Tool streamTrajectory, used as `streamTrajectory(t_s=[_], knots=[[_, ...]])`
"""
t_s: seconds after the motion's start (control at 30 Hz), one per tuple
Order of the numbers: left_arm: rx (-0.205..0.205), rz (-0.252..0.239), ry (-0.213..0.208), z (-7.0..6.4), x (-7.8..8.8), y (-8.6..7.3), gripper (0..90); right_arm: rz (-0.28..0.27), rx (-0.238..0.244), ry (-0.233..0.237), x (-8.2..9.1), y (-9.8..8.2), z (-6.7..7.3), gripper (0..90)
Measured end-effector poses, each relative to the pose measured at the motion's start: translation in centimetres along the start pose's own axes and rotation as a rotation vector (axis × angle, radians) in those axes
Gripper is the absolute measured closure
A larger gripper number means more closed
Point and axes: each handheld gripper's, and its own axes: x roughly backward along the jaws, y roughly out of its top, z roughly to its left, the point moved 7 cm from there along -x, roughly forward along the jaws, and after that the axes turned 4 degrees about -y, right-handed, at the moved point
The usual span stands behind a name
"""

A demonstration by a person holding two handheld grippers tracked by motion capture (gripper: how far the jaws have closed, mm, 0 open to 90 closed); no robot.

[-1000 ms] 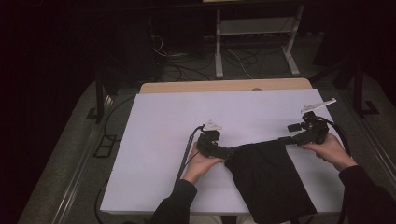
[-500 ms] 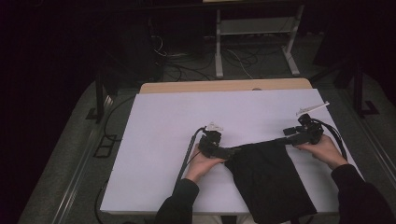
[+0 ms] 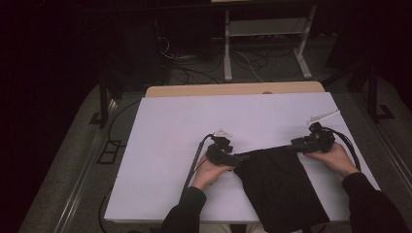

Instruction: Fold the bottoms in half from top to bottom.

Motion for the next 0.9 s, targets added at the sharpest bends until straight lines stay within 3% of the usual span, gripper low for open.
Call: streamTrajectory(t_s=[0.13,0.23,0.3,0.43,0.57,0.9], knots=[[-0.018,0.018,-0.022,-0.4,-0.2,-0.2,43.1,0.019,0.022,0.030,-0.4,-0.1,0.5,62.4],[-0.063,0.040,-0.005,-0.6,-0.3,-0.4,63.4,0.042,0.029,0.067,-0.6,-0.2,0.9,80.7],[-0.059,0.040,-0.012,-0.6,-0.1,-0.3,79.1,0.052,0.023,0.078,-0.6,-0.2,1.1,82.9],[-0.076,0.032,0.001,-0.7,0.2,-0.1,83.7,0.042,-0.005,0.061,-0.4,0.1,1.0,83.9],[-0.116,0.009,0.036,-0.8,1.2,0.4,84.4,0.029,-0.045,0.053,-0.5,0.6,1.0,84.0],[-0.177,-0.007,0.104,-0.2,4.0,2.0,84.5,-0.024,-0.095,0.014,-1.4,2.8,1.9,84.0]])
